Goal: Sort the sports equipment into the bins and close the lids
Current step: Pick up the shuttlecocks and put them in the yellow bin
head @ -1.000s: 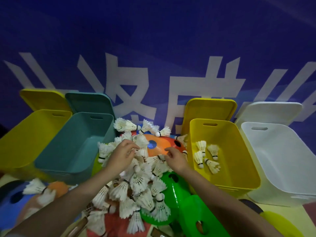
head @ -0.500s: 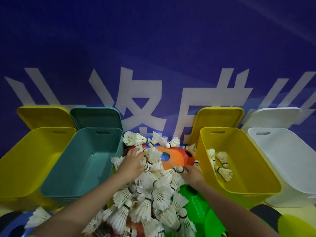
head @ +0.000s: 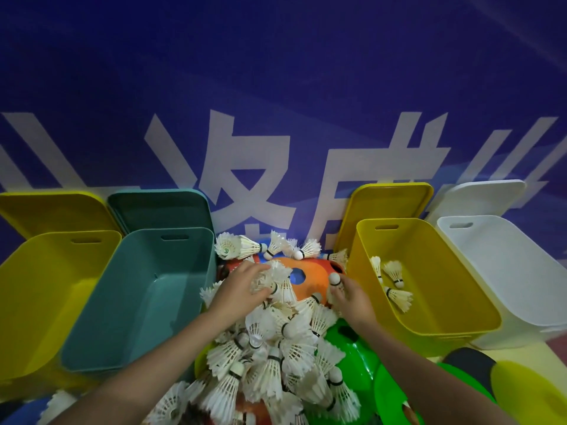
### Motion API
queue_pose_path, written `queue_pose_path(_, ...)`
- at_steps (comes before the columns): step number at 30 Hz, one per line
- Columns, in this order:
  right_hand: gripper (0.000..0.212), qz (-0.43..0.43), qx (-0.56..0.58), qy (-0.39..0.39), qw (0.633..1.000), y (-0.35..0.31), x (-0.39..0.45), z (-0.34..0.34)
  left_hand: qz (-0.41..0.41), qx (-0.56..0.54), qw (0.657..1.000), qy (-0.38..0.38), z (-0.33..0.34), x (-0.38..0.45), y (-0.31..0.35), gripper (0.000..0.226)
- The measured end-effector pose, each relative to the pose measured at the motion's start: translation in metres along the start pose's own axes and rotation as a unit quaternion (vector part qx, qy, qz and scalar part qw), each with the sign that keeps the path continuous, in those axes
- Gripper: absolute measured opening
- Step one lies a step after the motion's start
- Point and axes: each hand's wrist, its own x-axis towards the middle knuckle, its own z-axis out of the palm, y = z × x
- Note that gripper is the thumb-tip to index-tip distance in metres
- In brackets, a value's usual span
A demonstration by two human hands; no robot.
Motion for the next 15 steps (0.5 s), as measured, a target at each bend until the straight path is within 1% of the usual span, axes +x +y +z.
queue_pose_path(3, 0.036, -0.028, 0.017, 0.041, 0.999, -0.012, -0.002, -0.01, 0.001, -0.059, 0.998, 0.022, 0.001, -0.001, 0.012, 0.049)
queue_pose_path(6, 0.038, -0.027, 0.048, 0.069, 0.996, -0.018, -0.001, -0.021, 0.005, -0.095, 0.995, 0.042, 0.005, 0.0, 0.025, 0.045)
queue_pose_path(9, 0.031, -0.032, 0.084, 0.104, 0.991, -0.019, 0.001, -0.036, 0.003, -0.13, 0.991, 0.043, 0.01, 0.003, 0.047, 0.043)
queue_pose_path(11, 0.029, -0.03, 0.096, 0.125, 0.987, -0.016, 0.001, -0.048, 0.008, -0.142, 0.989, 0.037, 0.016, 0.006, 0.063, 0.041)
queue_pose_path(13, 0.034, -0.02, 0.105, 0.134, 0.985, -0.014, 0.001, -0.062, 0.011, -0.137, 0.99, 0.033, 0.024, 0.012, 0.078, 0.04)
queue_pose_path(15, 0.029, -0.03, 0.112, 0.132, 0.985, -0.012, 0.0, -0.078, 0.001, -0.138, 0.99, 0.029, 0.033, 0.017, 0.088, 0.041)
